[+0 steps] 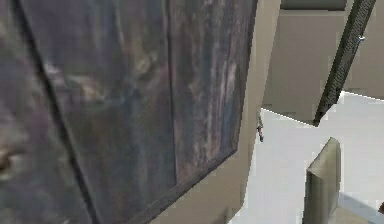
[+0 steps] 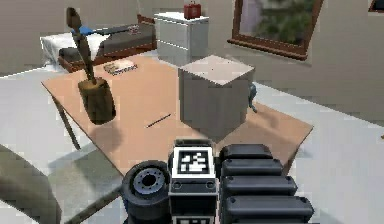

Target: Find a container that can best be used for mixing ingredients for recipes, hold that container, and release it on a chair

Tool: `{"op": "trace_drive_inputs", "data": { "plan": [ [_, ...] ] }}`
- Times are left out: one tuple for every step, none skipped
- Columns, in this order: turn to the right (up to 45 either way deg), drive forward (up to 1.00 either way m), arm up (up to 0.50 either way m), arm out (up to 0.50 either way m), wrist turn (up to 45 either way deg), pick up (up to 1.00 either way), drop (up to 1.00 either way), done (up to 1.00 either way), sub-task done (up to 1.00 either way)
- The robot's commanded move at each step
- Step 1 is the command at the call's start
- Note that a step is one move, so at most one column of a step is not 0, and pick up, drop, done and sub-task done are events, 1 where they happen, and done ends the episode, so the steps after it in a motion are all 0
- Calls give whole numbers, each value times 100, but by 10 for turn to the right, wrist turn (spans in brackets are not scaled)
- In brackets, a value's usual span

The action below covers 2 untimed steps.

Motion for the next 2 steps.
{"op": "trace_drive_inputs", "data": {
  "plan": [
    [450, 0, 0, 0, 0, 0, 0, 0, 0],
    [0, 45, 0, 0, 0, 0, 0, 0, 0]
  ]
}}
